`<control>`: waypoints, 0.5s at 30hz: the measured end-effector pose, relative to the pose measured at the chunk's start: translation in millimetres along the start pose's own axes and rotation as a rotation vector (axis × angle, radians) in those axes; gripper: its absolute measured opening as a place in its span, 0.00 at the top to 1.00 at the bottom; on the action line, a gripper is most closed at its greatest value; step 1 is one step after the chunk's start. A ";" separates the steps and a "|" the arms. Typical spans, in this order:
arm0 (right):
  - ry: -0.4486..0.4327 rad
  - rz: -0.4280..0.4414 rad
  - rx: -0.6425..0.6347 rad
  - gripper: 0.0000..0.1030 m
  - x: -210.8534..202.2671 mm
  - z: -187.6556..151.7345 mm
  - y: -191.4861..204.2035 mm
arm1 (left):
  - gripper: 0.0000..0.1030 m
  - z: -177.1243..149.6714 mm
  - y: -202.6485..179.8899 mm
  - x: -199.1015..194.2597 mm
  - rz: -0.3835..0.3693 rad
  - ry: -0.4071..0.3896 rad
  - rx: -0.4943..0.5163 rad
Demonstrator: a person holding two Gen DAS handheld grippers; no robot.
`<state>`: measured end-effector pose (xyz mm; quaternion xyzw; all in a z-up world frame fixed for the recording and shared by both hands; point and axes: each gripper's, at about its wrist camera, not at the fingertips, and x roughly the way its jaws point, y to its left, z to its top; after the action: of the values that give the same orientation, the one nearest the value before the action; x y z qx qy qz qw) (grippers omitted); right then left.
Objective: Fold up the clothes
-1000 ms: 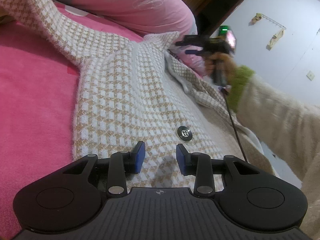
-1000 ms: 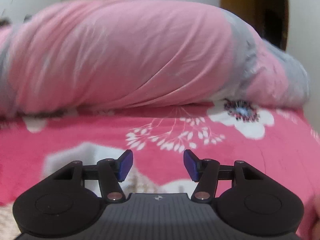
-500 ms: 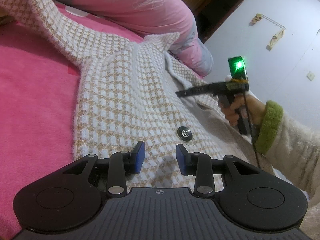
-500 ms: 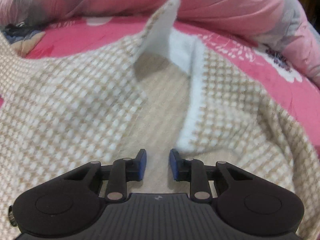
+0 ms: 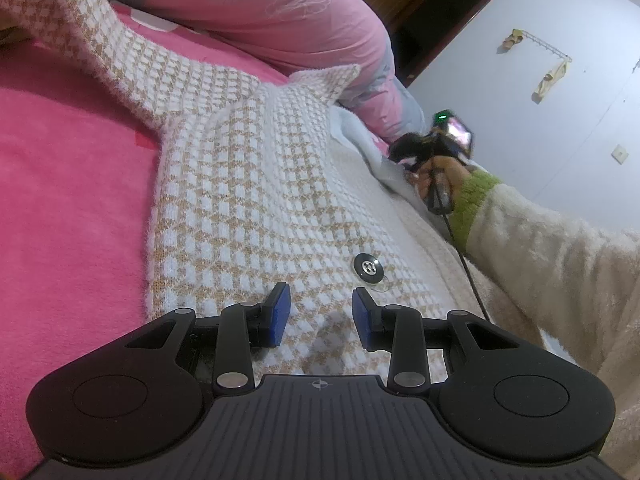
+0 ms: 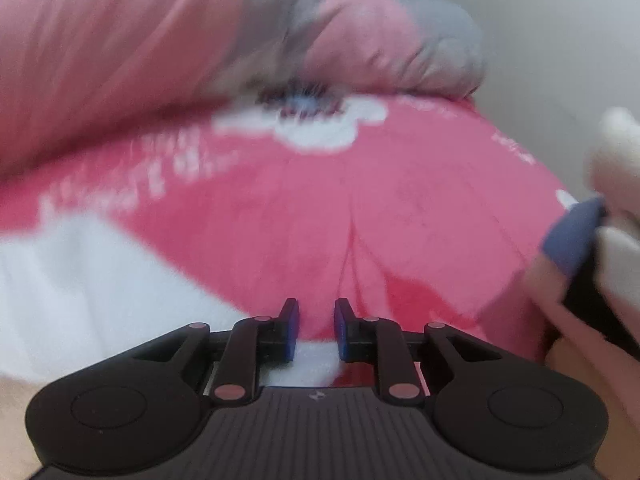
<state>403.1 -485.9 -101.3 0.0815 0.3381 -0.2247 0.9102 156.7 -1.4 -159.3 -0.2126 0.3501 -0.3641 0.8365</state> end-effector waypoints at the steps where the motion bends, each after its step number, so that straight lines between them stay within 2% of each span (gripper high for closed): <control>1: -0.059 0.030 0.030 0.79 -18.0 -3.1 0.4 | 0.67 0.0 0.1 -0.1 0.000 0.000 0.000; 2: -0.103 0.083 0.052 0.76 -34.5 -5.0 1.2 | 0.67 0.0 0.2 -0.2 0.000 0.000 0.001; 4: -0.110 0.261 0.065 0.65 -64.0 -11.6 10.9 | 0.67 -0.1 0.4 -0.4 0.000 0.000 0.001; 5: -0.060 0.365 0.056 0.50 -72.6 -17.8 19.5 | 0.67 -0.1 0.5 -0.6 0.000 0.000 0.002; 6: 0.005 0.472 0.042 0.41 -79.3 -24.9 29.1 | 0.67 -0.1 0.6 -0.7 0.001 0.000 0.002; 7: 0.030 0.505 0.028 0.39 -82.0 -30.3 34.3 | 0.67 -0.2 0.4 -0.8 0.001 0.000 0.002; 15: 0.123 0.580 -0.084 0.38 -93.8 -69.6 64.1 | 0.67 0.7 3.9 -4.2 -0.022 -0.009 -0.027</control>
<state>329.7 -375.1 -93.1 0.1504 0.3643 0.0645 0.9168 157.0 4.4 -159.3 -0.2291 0.3489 -0.3676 0.8310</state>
